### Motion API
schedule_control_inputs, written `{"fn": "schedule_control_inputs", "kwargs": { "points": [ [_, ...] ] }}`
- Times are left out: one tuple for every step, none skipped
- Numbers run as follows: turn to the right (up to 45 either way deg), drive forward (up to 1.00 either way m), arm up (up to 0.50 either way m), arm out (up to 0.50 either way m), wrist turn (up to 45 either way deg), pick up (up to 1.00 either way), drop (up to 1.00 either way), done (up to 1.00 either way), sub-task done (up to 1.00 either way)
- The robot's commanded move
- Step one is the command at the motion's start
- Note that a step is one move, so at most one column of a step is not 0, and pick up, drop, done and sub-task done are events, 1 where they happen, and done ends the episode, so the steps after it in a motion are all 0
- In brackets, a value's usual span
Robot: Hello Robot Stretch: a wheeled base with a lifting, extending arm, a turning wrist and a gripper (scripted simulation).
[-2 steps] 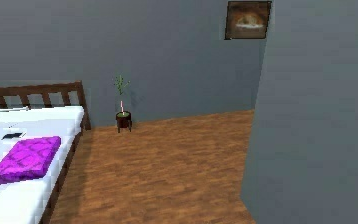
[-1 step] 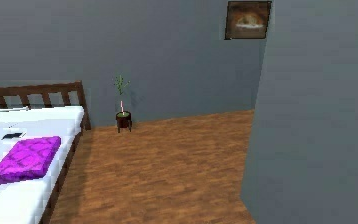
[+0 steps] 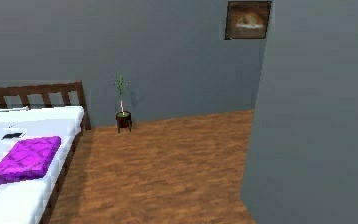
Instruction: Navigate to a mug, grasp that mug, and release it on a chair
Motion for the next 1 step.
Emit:
{"fn": "schedule_control_inputs", "kwargs": {
  "points": [
    [0.0,0.0,0.3,0.0,0.0,0.0,0.0,0.0,0.0]
  ]
}}
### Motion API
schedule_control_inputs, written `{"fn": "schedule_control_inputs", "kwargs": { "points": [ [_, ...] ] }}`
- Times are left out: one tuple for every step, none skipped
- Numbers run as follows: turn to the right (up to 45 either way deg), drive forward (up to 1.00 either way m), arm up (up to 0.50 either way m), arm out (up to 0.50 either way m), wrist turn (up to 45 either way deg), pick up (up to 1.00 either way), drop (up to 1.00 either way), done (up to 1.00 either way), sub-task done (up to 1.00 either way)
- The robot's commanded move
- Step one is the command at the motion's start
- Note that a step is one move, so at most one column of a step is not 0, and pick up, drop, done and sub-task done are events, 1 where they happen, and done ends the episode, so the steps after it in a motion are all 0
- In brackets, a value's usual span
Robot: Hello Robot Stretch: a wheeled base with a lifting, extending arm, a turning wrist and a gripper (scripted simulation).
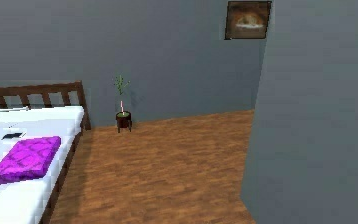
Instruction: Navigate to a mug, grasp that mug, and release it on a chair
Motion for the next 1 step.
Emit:
{"fn": "schedule_control_inputs", "kwargs": {
  "points": [
    [0.0,0.0,0.0,0.0,-45.0,0.0,0.0,0.0,0.0]
  ]
}}
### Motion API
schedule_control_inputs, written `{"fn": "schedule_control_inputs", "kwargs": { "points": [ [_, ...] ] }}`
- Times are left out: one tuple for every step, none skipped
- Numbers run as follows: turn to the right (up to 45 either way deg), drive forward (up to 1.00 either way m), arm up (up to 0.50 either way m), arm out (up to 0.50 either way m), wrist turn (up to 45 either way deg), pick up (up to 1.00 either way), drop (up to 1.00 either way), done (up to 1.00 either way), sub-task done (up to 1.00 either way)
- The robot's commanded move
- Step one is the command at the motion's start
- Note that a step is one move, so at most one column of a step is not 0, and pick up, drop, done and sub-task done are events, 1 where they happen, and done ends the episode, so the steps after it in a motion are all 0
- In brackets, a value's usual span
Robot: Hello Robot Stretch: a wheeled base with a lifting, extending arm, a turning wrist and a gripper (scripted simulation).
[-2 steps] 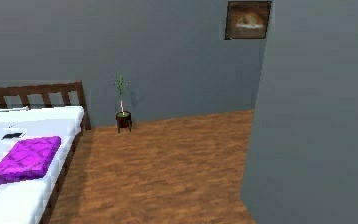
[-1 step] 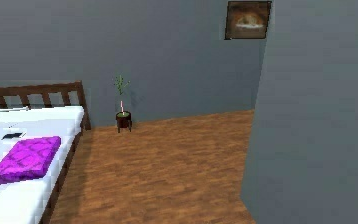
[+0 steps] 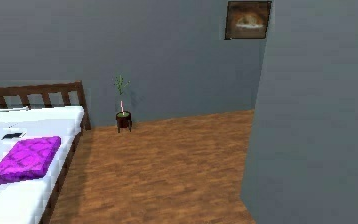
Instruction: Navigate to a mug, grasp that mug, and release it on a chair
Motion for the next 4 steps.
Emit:
{"fn": "schedule_control_inputs", "kwargs": {
  "points": [
    [0.0,0.0,0.0,0.0,-45.0,0.0,0.0,0.0,0.0],
    [0.0,0.0,0.0,0.0,-24.0,0.0,0.0,0.0,0.0],
    [0.0,0.0,0.0,-0.34,0.0,0.0,0.0,0.0,0.0],
    [-39.0,0.0,0.0,0.0,0.0,0.0,0.0,0.0,0.0]
  ]
}}
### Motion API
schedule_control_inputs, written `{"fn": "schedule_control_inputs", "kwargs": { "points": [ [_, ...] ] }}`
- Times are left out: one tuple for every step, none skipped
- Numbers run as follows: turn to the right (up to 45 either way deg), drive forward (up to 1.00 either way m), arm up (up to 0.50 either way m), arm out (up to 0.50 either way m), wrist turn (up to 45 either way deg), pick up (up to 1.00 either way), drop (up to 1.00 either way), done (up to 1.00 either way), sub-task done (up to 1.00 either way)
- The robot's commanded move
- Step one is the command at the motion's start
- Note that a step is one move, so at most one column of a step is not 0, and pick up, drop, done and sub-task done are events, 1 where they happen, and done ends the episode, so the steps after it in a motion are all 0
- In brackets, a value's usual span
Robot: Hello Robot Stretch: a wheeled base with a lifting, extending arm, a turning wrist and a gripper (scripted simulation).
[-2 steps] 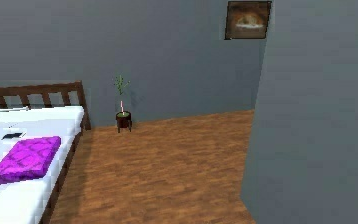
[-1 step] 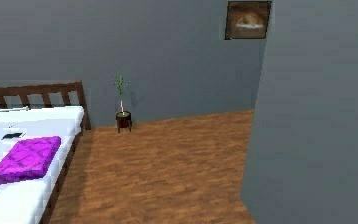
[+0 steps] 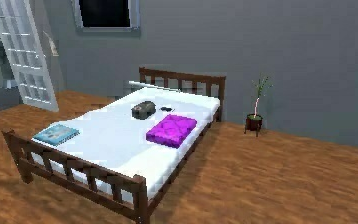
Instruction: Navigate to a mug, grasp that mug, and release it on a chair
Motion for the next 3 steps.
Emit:
{"fn": "schedule_control_inputs", "kwargs": {
  "points": [
    [0.0,0.3,0.0,0.0,0.0,0.0,0.0,0.0,0.0],
    [45.0,0.0,0.0,0.0,0.0,0.0,0.0,0.0,0.0],
    [3.0,0.0,0.0,0.0,0.0,0.0,0.0,0.0,0.0]
  ]
}}
